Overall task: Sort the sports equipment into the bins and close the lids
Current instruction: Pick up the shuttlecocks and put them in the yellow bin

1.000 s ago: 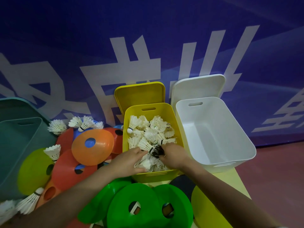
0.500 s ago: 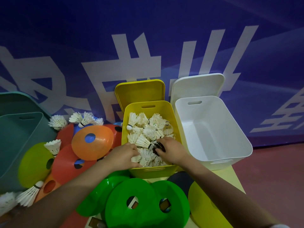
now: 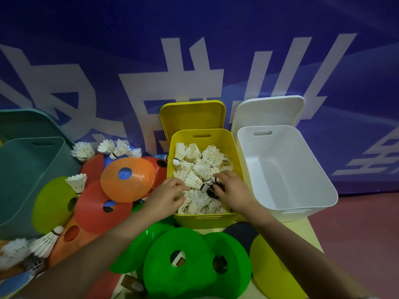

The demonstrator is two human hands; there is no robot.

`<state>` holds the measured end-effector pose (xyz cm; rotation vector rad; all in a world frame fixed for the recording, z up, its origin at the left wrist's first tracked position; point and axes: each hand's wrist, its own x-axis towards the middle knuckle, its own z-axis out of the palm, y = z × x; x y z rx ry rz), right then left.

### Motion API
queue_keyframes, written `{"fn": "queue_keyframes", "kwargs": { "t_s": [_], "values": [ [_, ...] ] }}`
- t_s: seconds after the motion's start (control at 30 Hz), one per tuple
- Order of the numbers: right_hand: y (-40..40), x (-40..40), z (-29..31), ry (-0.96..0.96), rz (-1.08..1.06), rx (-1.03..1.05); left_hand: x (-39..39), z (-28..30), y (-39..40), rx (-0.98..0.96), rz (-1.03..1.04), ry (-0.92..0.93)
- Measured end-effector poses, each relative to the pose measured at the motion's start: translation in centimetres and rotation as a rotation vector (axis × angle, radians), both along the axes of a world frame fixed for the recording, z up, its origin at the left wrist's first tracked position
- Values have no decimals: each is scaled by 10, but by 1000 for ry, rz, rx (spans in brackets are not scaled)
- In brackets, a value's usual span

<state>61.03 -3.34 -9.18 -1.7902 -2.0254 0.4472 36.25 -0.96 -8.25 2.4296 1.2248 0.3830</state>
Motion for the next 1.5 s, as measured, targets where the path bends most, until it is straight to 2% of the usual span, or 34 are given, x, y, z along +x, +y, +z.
{"fn": "queue_keyframes", "kwargs": {
  "t_s": [0.17,0.27,0.4,0.5,0.7,0.8,1.0,1.1,1.2,1.37,1.5],
  "values": [
    [-8,-36,20,258,-90,189,-27,13,7,-116,211,-309],
    [-10,-84,35,409,-59,261,-58,16,12,-233,386,-455],
    [-7,-159,34,490,21,206,-118,8,9,-230,468,-479],
    [-8,-214,14,520,31,86,-173,5,-4,-243,520,-467],
    [-21,-315,-36,428,180,-189,-286,-25,-46,-262,623,-349],
    [-22,-366,-46,317,267,-210,-339,-39,-74,-244,768,-334],
    [-18,-454,-58,77,502,-228,-426,-46,-111,-146,921,-174],
    [-21,-483,-63,7,537,-176,-452,-46,-118,-89,906,-101],
    [-20,-504,-70,-59,561,-137,-471,-51,-121,-152,890,-71],
    [-9,-522,-81,-244,591,-126,-467,-58,-105,-98,567,98],
    [0,-525,-79,-384,611,-140,-461,-67,-81,-152,486,243]
  ]
}}
